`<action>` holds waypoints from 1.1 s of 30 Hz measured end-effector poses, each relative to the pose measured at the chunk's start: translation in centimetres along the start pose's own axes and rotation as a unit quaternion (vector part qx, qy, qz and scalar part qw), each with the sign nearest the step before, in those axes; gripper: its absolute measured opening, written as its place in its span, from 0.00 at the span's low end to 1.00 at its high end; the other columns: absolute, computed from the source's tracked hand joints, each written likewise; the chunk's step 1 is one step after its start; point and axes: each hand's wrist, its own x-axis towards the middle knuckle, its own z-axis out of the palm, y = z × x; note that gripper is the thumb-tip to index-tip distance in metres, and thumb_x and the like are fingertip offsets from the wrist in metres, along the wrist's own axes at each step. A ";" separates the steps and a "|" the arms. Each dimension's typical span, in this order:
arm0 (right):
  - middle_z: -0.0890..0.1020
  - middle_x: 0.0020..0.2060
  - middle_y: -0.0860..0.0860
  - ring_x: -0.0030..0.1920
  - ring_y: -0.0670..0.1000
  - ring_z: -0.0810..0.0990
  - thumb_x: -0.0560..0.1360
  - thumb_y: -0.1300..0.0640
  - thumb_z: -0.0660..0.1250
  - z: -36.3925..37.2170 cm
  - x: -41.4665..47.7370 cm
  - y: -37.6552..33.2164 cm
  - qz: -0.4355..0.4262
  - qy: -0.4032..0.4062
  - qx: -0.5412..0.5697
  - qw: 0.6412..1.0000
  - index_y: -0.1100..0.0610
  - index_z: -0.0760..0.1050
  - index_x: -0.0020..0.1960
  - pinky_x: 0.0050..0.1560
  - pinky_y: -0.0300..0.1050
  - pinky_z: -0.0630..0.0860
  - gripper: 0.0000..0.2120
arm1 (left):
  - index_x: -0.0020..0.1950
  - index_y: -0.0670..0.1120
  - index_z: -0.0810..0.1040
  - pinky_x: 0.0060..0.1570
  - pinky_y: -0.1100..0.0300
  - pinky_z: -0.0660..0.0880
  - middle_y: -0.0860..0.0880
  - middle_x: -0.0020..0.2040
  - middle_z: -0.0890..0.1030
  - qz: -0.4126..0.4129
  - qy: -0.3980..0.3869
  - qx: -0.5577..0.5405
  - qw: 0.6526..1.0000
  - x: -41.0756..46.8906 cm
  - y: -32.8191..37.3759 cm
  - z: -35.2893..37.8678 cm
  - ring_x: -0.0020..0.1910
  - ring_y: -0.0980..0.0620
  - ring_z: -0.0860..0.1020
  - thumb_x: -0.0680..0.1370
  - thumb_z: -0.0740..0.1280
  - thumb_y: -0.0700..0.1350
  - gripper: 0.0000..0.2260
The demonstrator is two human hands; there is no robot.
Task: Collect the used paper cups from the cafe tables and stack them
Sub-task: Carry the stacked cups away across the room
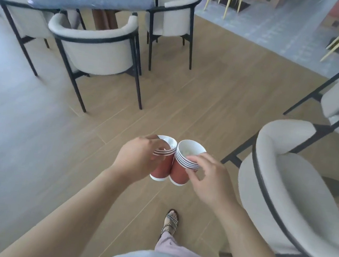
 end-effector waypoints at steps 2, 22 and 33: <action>0.81 0.47 0.49 0.51 0.52 0.77 0.69 0.62 0.71 -1.4 4.8 2.2 0.004 -0.004 -0.008 1.000 0.54 0.79 0.52 0.49 0.36 0.68 0.12 | 0.52 0.55 0.80 0.39 0.59 0.73 0.56 0.51 0.80 -0.004 0.000 0.007 1.000 5.5 0.6 0.2 0.47 0.50 0.78 0.72 0.65 0.43 0.11; 0.81 0.47 0.45 0.51 0.50 0.76 0.69 0.62 0.69 -6.5 49.3 21.5 0.018 -0.021 -0.017 0.999 0.52 0.78 0.51 0.49 0.40 0.70 0.12 | 0.52 0.55 0.80 0.37 0.57 0.75 0.55 0.50 0.81 -0.012 0.006 0.004 1.000 53.4 -1.2 4.4 0.46 0.50 0.79 0.70 0.66 0.42 0.13; 0.81 0.44 0.46 0.48 0.50 0.77 0.68 0.65 0.70 -12.4 72.0 31.4 0.046 0.034 -0.005 0.998 0.52 0.78 0.49 0.45 0.42 0.73 0.13 | 0.50 0.55 0.80 0.34 0.62 0.69 0.58 0.48 0.80 0.024 -0.024 -0.006 0.999 81.1 0.6 4.4 0.43 0.53 0.78 0.70 0.66 0.41 0.13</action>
